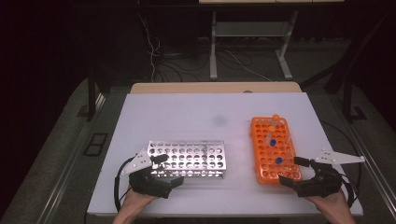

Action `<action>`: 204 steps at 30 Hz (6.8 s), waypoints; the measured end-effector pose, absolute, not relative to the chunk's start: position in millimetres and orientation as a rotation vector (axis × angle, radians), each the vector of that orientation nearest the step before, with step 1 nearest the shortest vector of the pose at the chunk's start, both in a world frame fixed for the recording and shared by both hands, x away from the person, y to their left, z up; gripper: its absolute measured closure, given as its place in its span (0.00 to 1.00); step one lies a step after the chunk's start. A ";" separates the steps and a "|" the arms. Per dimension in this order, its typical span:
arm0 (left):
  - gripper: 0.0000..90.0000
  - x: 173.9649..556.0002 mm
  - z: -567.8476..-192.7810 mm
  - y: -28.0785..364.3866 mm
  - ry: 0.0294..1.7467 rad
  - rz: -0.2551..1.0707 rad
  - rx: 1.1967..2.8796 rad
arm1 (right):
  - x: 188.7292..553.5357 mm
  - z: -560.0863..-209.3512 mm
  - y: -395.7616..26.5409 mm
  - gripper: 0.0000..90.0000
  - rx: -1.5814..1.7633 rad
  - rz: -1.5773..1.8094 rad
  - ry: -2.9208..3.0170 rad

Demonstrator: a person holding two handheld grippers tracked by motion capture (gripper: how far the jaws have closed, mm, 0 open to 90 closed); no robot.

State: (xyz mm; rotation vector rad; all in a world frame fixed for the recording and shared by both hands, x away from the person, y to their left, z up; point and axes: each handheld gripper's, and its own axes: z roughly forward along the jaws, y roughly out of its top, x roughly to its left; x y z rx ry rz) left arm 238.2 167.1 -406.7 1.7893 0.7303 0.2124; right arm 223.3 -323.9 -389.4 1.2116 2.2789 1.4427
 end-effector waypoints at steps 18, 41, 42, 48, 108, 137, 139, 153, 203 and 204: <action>0.00 237.9 -406.0 169.1 0.737 0.210 1.776 | 222.5 -384.9 -327.9 0.01 1.215 1.450 2.270; 0.00 235.3 -405.4 172.0 0.748 0.210 1.765 | 231.8 -379.1 -346.7 0.01 1.256 1.373 2.283; 0.00 235.1 -405.3 171.9 0.748 0.210 1.765 | 232.8 -378.8 -347.4 0.01 1.260 1.366 2.287; 0.00 234.8 -405.3 172.2 0.750 0.211 1.763 | 243.6 -375.4 -352.3 0.01 1.257 1.329 2.310; 0.00 234.1 -405.4 172.9 0.757 0.211 1.764 | 275.8 -403.9 -347.1 0.84 1.125 1.193 2.411; 0.00 232.9 -394.1 169.1 0.748 0.181 1.776 | 262.6 -327.7 -340.7 0.84 1.036 1.205 2.398; 0.00 233.1 -393.2 168.2 0.745 0.178 1.782 | 260.9 -319.5 -338.5 0.84 1.017 1.202 2.399; 0.00 236.9 -379.2 161.1 0.725 0.157 1.824 | 261.1 -273.9 -303.5 0.84 0.891 1.248 2.444; 0.41 294.5 -300.3 55.4 0.435 -0.049 1.860 | 284.9 -292.8 -184.1 0.84 0.685 1.295 2.698; 0.44 295.3 -299.9 53.2 0.433 -0.049 1.861 | 285.2 -293.2 -183.0 0.84 0.680 1.294 2.700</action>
